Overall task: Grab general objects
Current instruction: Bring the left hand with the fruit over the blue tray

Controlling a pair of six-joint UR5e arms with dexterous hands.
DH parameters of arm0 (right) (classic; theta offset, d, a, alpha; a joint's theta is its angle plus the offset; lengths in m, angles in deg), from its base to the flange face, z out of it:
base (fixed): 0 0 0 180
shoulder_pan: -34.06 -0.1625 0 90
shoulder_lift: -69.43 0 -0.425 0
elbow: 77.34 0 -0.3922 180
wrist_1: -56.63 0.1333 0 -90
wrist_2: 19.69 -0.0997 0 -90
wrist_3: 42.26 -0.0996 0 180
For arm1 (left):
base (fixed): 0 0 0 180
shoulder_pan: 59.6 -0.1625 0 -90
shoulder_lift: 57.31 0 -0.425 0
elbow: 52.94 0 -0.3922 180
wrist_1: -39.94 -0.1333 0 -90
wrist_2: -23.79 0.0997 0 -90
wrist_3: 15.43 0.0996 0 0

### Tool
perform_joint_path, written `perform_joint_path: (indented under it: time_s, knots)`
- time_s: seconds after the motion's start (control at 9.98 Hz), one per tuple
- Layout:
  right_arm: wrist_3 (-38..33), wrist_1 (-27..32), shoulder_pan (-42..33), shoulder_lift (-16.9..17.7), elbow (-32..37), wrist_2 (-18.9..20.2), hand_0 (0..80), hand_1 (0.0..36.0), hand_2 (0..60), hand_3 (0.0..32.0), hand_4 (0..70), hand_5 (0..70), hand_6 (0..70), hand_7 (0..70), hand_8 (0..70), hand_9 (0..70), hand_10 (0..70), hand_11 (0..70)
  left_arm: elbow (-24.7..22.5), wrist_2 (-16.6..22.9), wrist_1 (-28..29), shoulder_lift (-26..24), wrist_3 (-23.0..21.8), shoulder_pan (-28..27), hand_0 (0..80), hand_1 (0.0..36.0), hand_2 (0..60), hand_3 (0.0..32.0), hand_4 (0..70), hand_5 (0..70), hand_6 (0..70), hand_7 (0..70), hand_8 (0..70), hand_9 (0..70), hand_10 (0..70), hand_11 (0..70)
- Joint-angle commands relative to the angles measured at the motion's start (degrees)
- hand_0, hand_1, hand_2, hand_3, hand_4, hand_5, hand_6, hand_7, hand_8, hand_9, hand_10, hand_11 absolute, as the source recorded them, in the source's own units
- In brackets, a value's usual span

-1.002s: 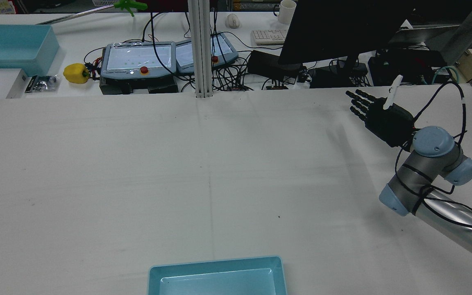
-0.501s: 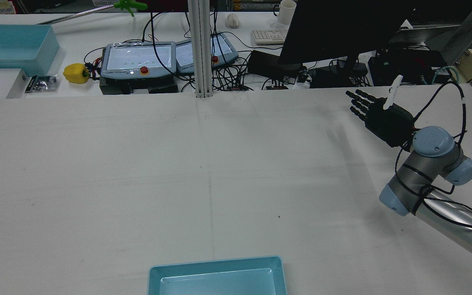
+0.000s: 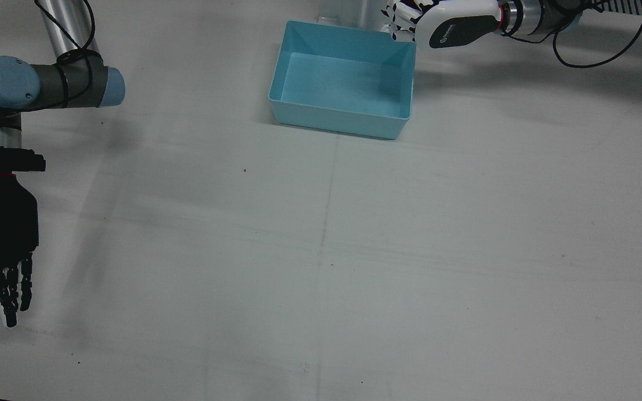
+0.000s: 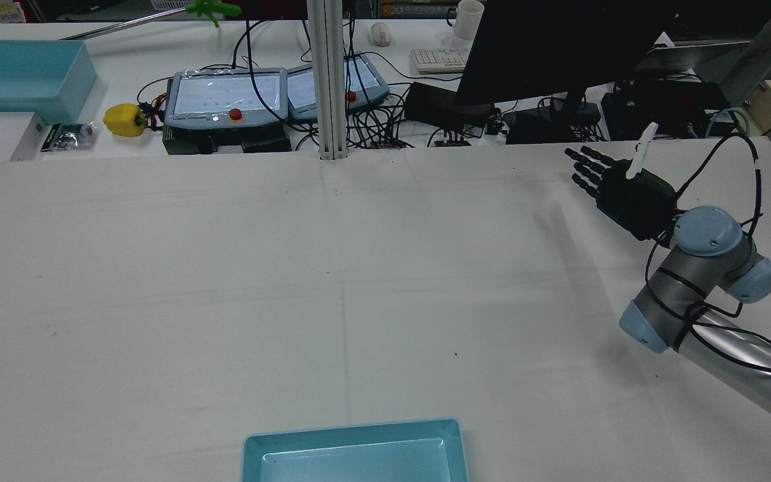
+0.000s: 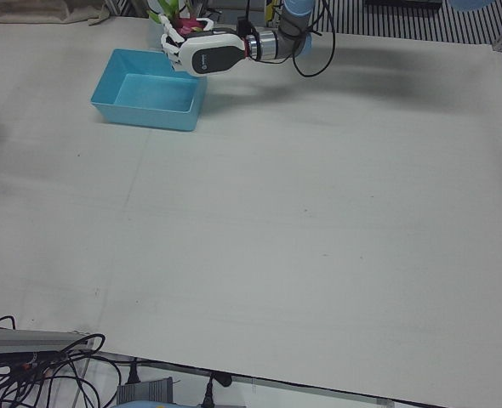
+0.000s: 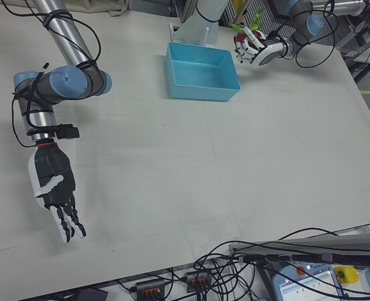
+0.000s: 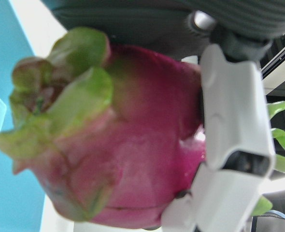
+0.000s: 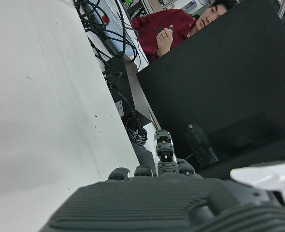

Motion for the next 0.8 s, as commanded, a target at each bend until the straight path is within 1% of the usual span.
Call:
perform_joint_path:
  time_s: [0.0,0.4,0.6,0.7]
  knots:
    - [0.0,0.0,0.0,0.0,0.0,0.0,0.0,0.0,0.0,0.0,0.0,0.0,0.0,0.0,0.0,0.0,0.0,0.0,1.2,-0.43,0.55,-0.02,-0.77,4.56,80.0,36.0,60.0,0.0,70.0,70.0,62.0,70.0,52.3,53.0,70.0,70.0]
    - [0.0,0.0,0.0,0.0,-0.09,0.0,0.0,0.0,0.0,0.0,0.0,0.0,0.0,0.0,0.0,0.0,0.0,0.0,0.85,-0.07,1.52,-0.73,0.11,3.86,80.0,36.0,60.0,0.0,70.0,70.0,64.1,70.0,51.7,52.1,70.0,70.0]
    - [0.0,0.0,0.0,0.0,0.0,0.0,0.0,0.0,0.0,0.0,0.0,0.0,0.0,0.0,0.0,0.0,0.0,0.0,1.37,-1.73,0.12,-0.9,-0.07,3.51,80.0,36.0,60.0,0.0,70.0,70.0,64.5,70.0,52.1,52.6,70.0,70.0]
    - [0.0,0.0,0.0,0.0,0.0,0.0,0.0,0.0,0.0,0.0,0.0,0.0,0.0,0.0,0.0,0.0,0.0,0.0,1.99,-3.31,-0.32,-2.64,0.11,3.51,80.0,36.0,60.0,0.0,70.0,70.0,65.2,70.0,52.4,53.0,70.0,70.0]
